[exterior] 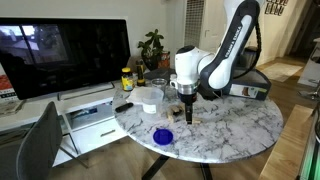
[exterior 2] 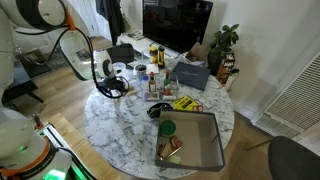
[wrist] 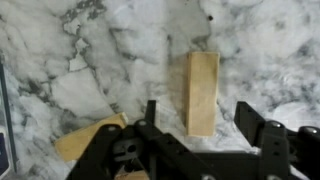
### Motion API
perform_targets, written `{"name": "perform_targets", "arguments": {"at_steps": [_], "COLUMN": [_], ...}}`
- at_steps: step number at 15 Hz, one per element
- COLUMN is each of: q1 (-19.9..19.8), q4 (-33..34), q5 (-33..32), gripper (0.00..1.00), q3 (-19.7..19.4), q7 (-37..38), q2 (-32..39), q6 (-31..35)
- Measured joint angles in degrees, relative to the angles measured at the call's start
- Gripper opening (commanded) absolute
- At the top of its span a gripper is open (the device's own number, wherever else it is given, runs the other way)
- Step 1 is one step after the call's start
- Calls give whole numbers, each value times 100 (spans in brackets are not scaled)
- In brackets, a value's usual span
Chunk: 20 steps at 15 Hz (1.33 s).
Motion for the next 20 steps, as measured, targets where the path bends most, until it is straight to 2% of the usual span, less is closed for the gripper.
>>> {"name": "perform_targets", "arguments": {"at_steps": [6,12,17,20], "q1": [-5,17,292,449], "q4": [69,85,-38,-136], "q5": [40,87,73,28], "gripper": [5,7,7,7], "q3": [25,81,162,127], "q7": [-151,-195,-26,283], "q2": [87,-85,-1017,-1672], "q6": [73,116,888,1051]}}
